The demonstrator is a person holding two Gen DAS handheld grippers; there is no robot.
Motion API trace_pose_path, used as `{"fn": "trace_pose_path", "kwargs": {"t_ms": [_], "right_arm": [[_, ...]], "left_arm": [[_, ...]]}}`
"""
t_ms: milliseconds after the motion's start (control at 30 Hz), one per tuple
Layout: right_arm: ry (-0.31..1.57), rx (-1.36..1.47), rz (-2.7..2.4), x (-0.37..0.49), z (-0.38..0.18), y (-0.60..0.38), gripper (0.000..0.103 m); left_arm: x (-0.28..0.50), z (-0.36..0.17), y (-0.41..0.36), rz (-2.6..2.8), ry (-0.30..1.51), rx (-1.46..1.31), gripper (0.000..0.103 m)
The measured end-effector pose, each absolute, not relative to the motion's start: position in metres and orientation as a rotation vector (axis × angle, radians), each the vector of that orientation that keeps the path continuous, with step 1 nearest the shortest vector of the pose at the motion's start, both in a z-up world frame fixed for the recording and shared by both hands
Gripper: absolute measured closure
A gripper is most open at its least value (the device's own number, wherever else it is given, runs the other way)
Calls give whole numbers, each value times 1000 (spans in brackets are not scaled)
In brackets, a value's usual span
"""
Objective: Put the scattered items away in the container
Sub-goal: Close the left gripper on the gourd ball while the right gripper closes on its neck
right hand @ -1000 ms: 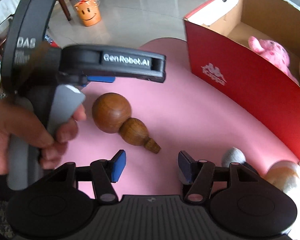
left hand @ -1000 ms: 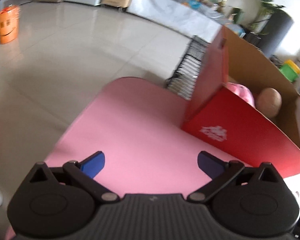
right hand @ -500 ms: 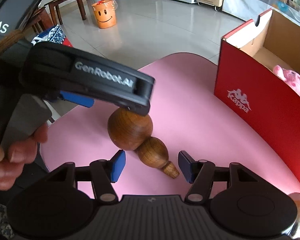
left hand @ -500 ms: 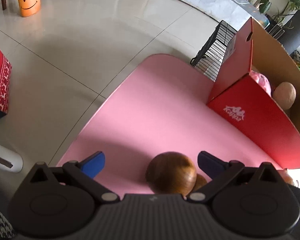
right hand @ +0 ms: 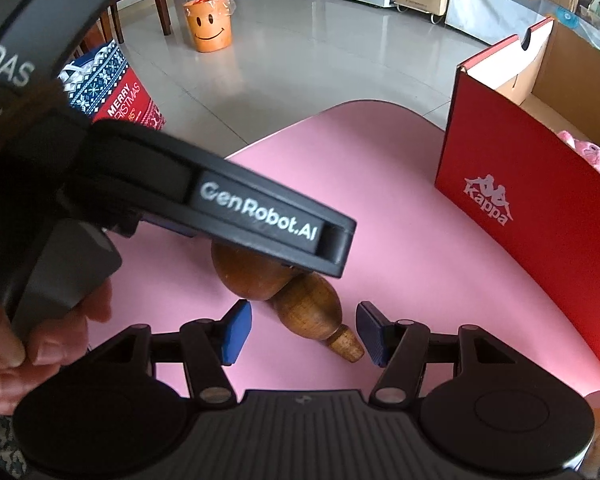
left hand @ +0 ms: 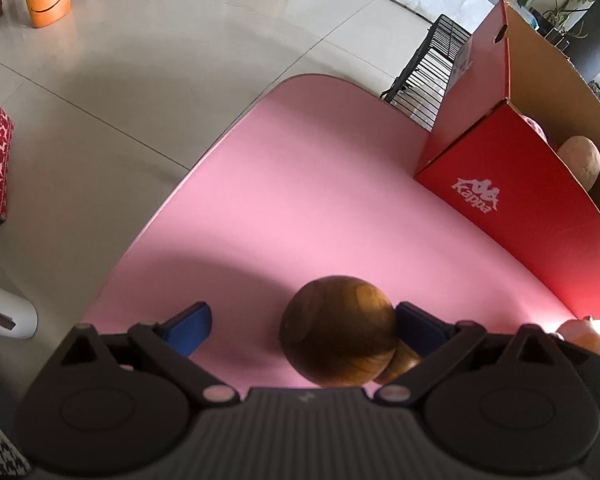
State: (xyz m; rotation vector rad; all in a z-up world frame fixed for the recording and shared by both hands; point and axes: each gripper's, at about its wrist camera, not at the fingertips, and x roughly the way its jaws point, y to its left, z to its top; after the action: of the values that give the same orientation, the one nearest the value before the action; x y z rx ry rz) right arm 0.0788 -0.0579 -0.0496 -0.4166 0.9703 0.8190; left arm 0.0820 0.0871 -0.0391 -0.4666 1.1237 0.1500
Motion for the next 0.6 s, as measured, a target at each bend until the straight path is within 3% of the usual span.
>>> {"fn": "trace_pose_path", "kwargs": {"t_ms": [167,567,600], "right_arm": [[979,-423,815,77,-54,-59,55],[965,-393,796,83,-61,-66,56],[964,-388,797,83,-61,-67,61]], "left_arm": [[85,-41,84,138,1112,-442,8],[89,-41,80,121,1107,-417,11],[89,-41,79,117,1107,-416,12]]}}
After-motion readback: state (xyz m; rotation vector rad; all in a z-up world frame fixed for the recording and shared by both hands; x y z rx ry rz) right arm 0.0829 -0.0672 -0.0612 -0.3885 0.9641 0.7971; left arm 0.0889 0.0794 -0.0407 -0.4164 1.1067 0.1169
